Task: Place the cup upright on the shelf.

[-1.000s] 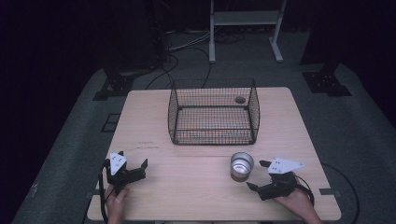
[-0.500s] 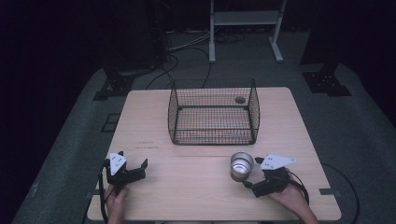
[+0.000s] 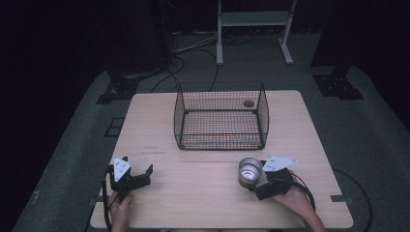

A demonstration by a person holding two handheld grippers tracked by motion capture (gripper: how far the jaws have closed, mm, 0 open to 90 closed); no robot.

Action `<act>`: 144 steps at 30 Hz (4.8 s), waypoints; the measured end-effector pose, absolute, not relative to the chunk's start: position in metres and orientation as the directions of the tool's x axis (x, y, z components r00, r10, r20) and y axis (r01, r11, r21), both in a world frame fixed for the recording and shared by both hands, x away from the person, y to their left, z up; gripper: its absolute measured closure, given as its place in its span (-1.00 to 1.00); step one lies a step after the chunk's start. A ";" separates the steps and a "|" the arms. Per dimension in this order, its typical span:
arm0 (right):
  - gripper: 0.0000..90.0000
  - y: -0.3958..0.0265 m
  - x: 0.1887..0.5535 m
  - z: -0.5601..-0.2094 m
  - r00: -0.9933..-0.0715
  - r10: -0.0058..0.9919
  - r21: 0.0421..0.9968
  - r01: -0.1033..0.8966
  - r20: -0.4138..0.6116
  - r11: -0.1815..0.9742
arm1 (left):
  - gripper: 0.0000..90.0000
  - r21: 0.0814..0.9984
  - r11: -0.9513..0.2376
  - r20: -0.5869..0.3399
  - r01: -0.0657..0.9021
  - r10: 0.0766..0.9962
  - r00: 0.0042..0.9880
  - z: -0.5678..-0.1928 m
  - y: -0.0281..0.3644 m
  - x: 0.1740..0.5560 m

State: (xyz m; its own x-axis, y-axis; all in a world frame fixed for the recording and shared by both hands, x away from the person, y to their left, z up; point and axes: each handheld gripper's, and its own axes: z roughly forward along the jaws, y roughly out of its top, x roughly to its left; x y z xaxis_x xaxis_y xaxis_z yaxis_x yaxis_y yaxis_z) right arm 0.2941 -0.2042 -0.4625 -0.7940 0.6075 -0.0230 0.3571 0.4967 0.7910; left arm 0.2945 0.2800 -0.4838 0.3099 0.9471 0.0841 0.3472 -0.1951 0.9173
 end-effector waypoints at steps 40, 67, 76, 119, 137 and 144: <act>-0.60 -0.190 0.306 -0.459 -0.786 0.618 0.787 0.368 -0.020 0.495 | -1.00 0.920 -0.189 0.079 0.342 0.947 0.311 -0.484 0.280 0.294; -0.60 -0.182 0.313 -0.430 -0.828 0.560 0.811 0.339 0.018 0.476 | -1.00 0.920 -0.189 0.079 0.343 0.947 0.311 -0.484 0.281 0.294; -0.60 -0.176 0.318 -0.419 -0.841 0.540 0.815 0.329 0.024 0.477 | -1.00 0.920 -0.190 0.079 0.343 0.947 0.311 -0.484 0.280 0.294; -0.60 -0.151 0.360 -0.348 -0.876 0.481 0.839 0.252 -0.013 0.482 | -1.00 0.924 -0.178 0.069 0.340 0.948 0.311 -0.484 0.281 0.294; -0.60 -0.142 0.383 -0.329 -0.870 0.493 0.838 0.256 -0.018 0.482 | -1.00 0.923 -0.179 0.070 0.340 0.948 0.310 -0.484 0.282 0.294; -0.60 -0.142 0.391 -0.325 -0.862 0.507 0.842 0.268 -0.007 0.468 | -1.00 0.924 -0.178 0.069 0.338 0.948 0.310 -0.484 0.282 0.294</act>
